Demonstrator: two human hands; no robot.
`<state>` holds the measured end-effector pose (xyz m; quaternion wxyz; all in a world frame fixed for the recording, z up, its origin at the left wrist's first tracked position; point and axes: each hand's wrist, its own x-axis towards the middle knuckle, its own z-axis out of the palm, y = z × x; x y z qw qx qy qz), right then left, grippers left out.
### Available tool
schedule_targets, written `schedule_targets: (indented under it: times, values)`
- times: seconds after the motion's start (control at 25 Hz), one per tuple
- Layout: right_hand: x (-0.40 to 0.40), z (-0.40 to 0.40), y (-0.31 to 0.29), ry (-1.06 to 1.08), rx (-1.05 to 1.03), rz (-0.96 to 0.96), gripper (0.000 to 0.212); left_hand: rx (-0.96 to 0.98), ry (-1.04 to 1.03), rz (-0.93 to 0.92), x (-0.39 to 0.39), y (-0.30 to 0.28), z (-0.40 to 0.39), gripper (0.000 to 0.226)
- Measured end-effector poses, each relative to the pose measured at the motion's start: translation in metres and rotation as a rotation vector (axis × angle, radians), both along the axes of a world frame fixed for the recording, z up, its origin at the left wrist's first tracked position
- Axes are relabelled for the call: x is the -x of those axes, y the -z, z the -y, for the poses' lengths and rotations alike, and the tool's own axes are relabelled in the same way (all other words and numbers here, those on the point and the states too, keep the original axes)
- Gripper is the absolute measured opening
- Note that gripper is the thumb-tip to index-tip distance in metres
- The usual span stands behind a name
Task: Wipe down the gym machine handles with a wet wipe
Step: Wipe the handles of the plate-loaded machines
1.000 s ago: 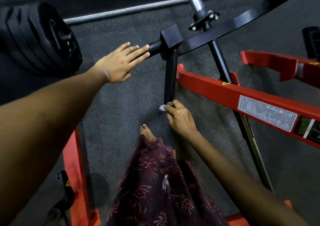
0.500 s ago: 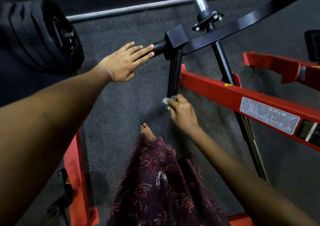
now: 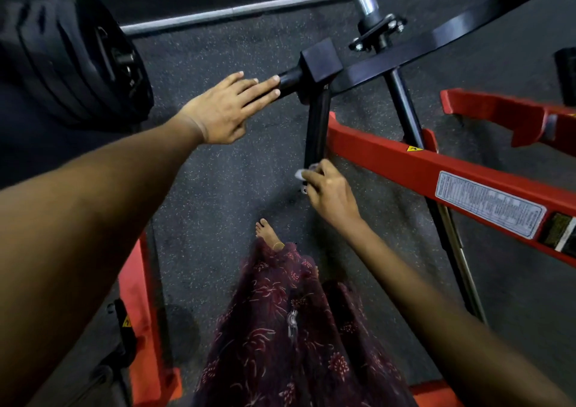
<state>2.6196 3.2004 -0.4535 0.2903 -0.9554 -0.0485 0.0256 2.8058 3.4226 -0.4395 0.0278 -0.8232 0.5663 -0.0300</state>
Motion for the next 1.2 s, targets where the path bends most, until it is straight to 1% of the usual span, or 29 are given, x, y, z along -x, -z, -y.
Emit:
schedule_targets:
  times: [0.08, 0.12, 0.16, 0.28, 0.36, 0.44, 0.52, 0.6, 0.68, 0.8, 0.88, 0.96, 1.04, 1.16, 1.2]
  values:
    - [0.006, 0.004, -0.005, -0.03, -0.077, -0.112, 0.023, 0.0, -0.003, -0.003, 0.0, 0.0, 0.0, 0.091]
    - [-0.003, 0.007, -0.011, -0.001, -0.121, -0.103, 0.023, 0.0, -0.003, 0.002, 0.0, -0.001, 0.0, 0.089]
    - [-0.018, 0.01, -0.019, 0.056, -0.136, -0.039, 0.023, -0.001, -0.006, 0.008, 0.0, -0.001, 0.001, 0.089]
    - [-0.079, 0.025, -0.039, 0.275, -0.061, 0.234, 0.022, -0.014, -0.028, 0.007, 0.001, -0.004, 0.003, 0.095]
    - [-0.103, 0.027, -0.04, 0.361, -0.101, 0.301, 0.023, -0.02, -0.035, 0.016, 0.002, -0.006, 0.005, 0.085]
    - [-0.095, 0.02, -0.031, 0.345, -0.158, 0.296, 0.027, -0.031, -0.038, 0.019, 0.002, -0.007, 0.004, 0.077]
    - [-0.07, 0.019, -0.019, 0.265, -0.172, 0.263, 0.029, -0.035, -0.042, 0.018, 0.002, -0.006, 0.004, 0.076]
    - [-0.051, 0.03, -0.017, 0.21, -0.157, 0.162, 0.029, -0.031, -0.037, 0.022, 0.003, -0.006, 0.003, 0.076]
    - [-0.063, 0.04, -0.024, 0.284, -0.134, 0.1, 0.028, -0.031, -0.038, 0.025, 0.002, -0.007, 0.003, 0.077]
    - [-0.105, 0.036, -0.039, 0.498, -0.217, 0.215, 0.02, -0.029, -0.035, 0.012, 0.002, -0.009, 0.005, 0.075]
    - [-0.119, 0.026, -0.04, 0.523, -0.287, 0.272, 0.018, -0.026, -0.035, 0.003, 0.002, -0.009, 0.005, 0.073]
    - [-0.112, 0.024, -0.031, 0.505, -0.331, 0.319, 0.022, -0.03, -0.036, 0.0, 0.002, -0.01, 0.006, 0.074]
    - [-0.093, 0.032, -0.025, 0.459, -0.353, 0.232, 0.022, -0.034, -0.042, 0.012, 0.002, -0.009, 0.005, 0.074]
    - [-0.074, 0.05, -0.027, 0.341, -0.345, -0.078, 0.017, -0.042, -0.057, 0.014, 0.002, -0.008, 0.005, 0.074]
    - [-0.077, 0.052, -0.029, 0.347, -0.359, -0.108, 0.016, -0.042, -0.058, 0.017, 0.002, -0.008, 0.004, 0.073]
